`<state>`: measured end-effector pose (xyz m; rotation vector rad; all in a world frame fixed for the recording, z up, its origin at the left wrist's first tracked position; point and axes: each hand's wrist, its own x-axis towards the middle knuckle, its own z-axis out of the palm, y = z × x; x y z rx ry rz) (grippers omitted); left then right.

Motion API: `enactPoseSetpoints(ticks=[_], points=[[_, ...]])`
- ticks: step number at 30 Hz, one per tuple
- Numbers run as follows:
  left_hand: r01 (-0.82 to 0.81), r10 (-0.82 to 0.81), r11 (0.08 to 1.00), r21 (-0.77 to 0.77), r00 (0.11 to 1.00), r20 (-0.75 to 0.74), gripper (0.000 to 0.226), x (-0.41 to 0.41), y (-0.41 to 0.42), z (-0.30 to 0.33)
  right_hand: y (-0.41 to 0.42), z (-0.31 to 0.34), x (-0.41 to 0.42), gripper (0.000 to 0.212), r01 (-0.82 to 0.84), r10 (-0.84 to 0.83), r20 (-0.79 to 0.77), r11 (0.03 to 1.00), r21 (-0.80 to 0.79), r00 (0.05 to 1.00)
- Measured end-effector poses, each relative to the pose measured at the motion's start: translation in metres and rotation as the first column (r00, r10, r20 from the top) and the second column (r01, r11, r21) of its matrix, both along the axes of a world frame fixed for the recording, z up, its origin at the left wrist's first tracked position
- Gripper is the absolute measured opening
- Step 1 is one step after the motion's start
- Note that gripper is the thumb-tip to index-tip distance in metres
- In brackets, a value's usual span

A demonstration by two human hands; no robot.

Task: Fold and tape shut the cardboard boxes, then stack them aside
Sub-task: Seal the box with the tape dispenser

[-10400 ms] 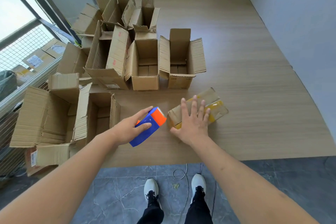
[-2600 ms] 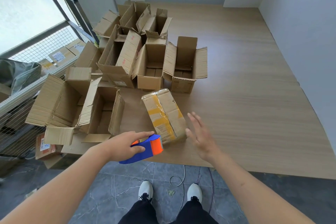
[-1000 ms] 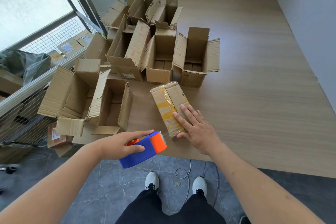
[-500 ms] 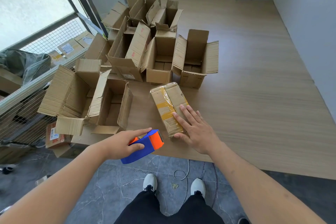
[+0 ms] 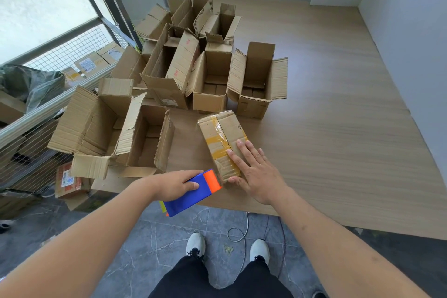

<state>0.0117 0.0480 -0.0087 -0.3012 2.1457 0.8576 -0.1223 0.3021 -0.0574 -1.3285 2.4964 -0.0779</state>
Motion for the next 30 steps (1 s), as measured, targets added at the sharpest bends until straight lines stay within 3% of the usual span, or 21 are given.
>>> enactPoseSetpoints(ticks=[10,15,19,23,30], points=[[0.074,-0.070,0.992,-0.099,0.996,0.048,0.028,-0.025,0.008,0.009,-0.006,0.008,0.008,0.086,0.050,-0.051,0.013,0.997,0.050,0.999],[0.112,-0.081,0.931,-0.347,0.992,0.101,0.026,-0.009,-0.002,-0.011,-0.007,0.014,0.012,0.085,0.068,-0.069,0.019,0.995,0.070,0.997],[-0.058,0.028,0.944,-0.325,0.995,-0.098,0.030,-0.011,-0.001,-0.010,-0.010,0.016,0.017,0.081,0.112,-0.114,0.042,0.992,0.061,0.993],[-0.277,0.138,0.876,-0.394,0.928,-0.346,0.047,-0.026,0.007,-0.012,-0.024,0.018,0.029,0.091,0.255,-0.255,0.048,0.967,0.010,0.966],[-0.468,0.322,0.812,-0.350,0.858,-0.400,0.061,-0.036,0.009,-0.059,-0.056,-0.002,0.051,0.086,0.405,-0.413,-0.096,0.909,-0.092,0.905]])
